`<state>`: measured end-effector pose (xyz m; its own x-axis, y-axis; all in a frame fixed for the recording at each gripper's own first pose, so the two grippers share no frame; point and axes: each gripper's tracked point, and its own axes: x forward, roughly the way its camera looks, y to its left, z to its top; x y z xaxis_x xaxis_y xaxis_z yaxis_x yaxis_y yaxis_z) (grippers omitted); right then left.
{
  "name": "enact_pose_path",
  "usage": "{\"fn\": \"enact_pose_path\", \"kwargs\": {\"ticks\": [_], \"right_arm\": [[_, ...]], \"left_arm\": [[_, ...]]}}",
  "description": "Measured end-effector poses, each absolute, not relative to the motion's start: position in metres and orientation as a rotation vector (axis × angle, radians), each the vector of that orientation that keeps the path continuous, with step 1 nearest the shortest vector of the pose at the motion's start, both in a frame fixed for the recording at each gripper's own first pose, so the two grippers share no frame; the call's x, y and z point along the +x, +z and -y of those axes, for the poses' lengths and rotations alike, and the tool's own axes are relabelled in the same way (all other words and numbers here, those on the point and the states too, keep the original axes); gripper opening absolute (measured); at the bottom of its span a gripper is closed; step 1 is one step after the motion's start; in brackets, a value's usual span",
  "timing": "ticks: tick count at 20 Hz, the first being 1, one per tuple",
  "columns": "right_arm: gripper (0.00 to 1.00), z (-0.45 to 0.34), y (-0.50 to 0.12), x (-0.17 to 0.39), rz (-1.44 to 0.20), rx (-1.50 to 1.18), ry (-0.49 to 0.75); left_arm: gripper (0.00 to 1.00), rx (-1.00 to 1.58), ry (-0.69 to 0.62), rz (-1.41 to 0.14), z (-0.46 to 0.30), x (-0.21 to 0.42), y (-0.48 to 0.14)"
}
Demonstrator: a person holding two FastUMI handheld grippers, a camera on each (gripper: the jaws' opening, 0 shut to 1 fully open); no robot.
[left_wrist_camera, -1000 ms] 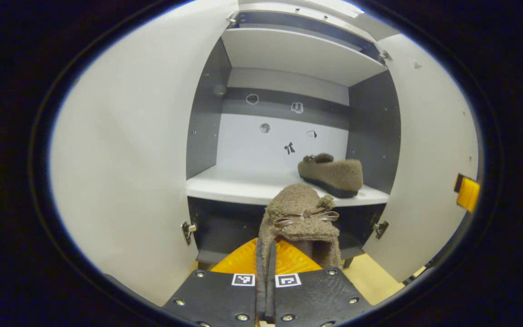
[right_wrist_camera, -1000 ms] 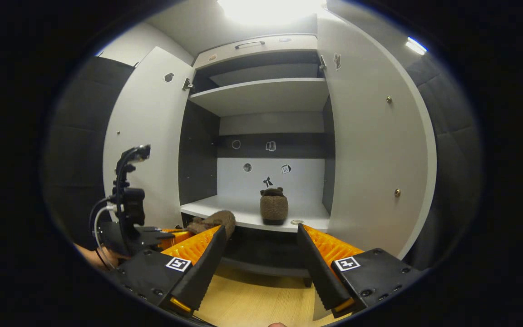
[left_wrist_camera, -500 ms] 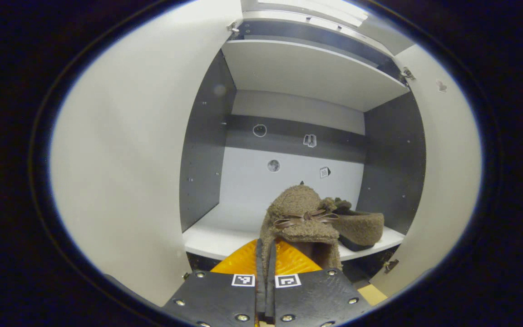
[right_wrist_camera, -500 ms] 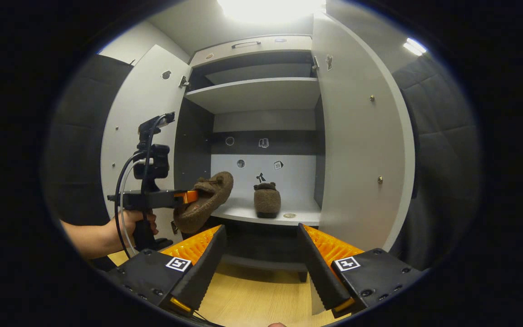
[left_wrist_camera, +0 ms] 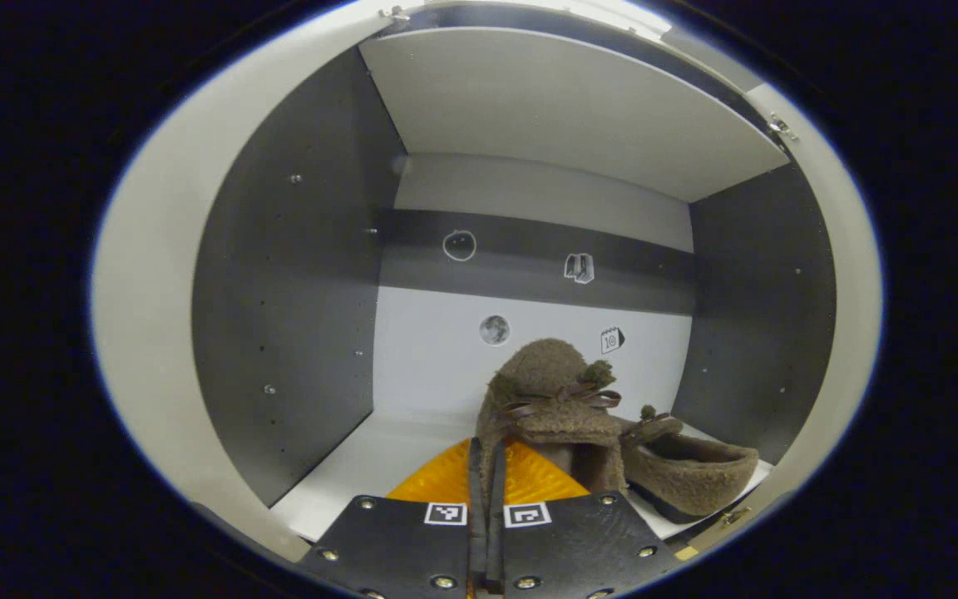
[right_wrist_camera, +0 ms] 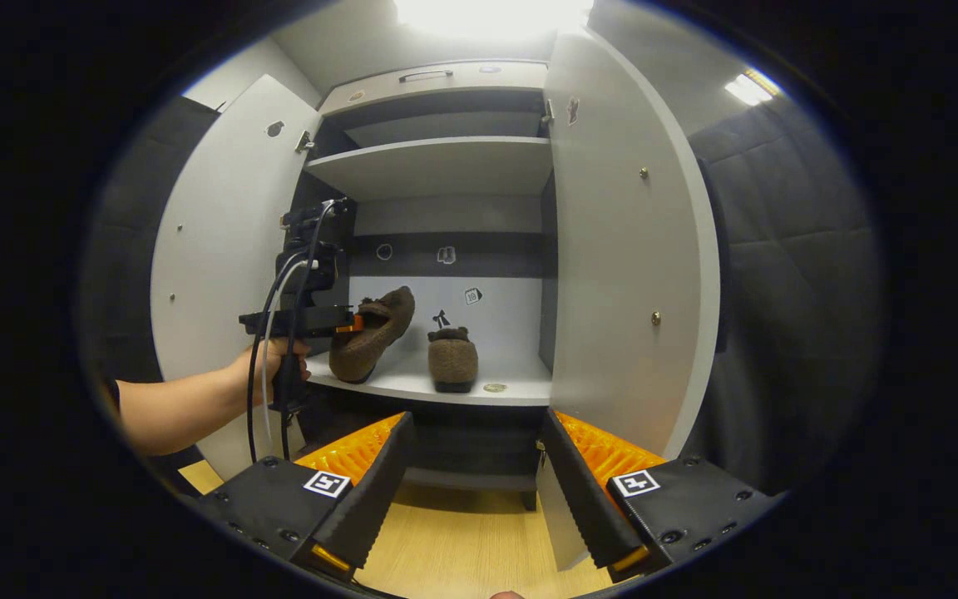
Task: Grab one shoe with the right hand and put it into the shoe cabinet, grab the other shoe with the left hand and put it into the shoe cabinet; then close the right door with the right hand and the left door with the left hand.
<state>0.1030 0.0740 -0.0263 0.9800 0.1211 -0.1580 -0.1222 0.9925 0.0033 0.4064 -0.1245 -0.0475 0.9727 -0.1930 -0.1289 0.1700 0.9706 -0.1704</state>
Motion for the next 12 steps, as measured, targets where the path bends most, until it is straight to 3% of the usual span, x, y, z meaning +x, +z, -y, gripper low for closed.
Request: {"fn": "enact_pose_path", "kwargs": {"ticks": [5, 6, 10, 12], "right_arm": [[0.99, -0.070, -0.027, 0.103, -0.165, -0.006, 0.092], [0.98, -0.069, -0.026, 0.103, -0.163, -0.009, 0.091], [0.96, -0.065, -0.021, 0.100, -0.149, -0.016, 0.098], [0.98, -0.060, -0.015, 0.098, -0.136, -0.006, 0.101]], "left_arm": [[0.04, -0.087, -0.199, -0.180, 0.129, 0.417, -0.057], [0.13, -0.073, -0.201, -0.171, 0.127, 0.419, -0.054], [0.94, -0.032, -0.226, -0.112, 0.131, 0.407, -0.025], [0.96, -0.025, -0.218, -0.079, 0.127, 0.388, -0.009]]}}
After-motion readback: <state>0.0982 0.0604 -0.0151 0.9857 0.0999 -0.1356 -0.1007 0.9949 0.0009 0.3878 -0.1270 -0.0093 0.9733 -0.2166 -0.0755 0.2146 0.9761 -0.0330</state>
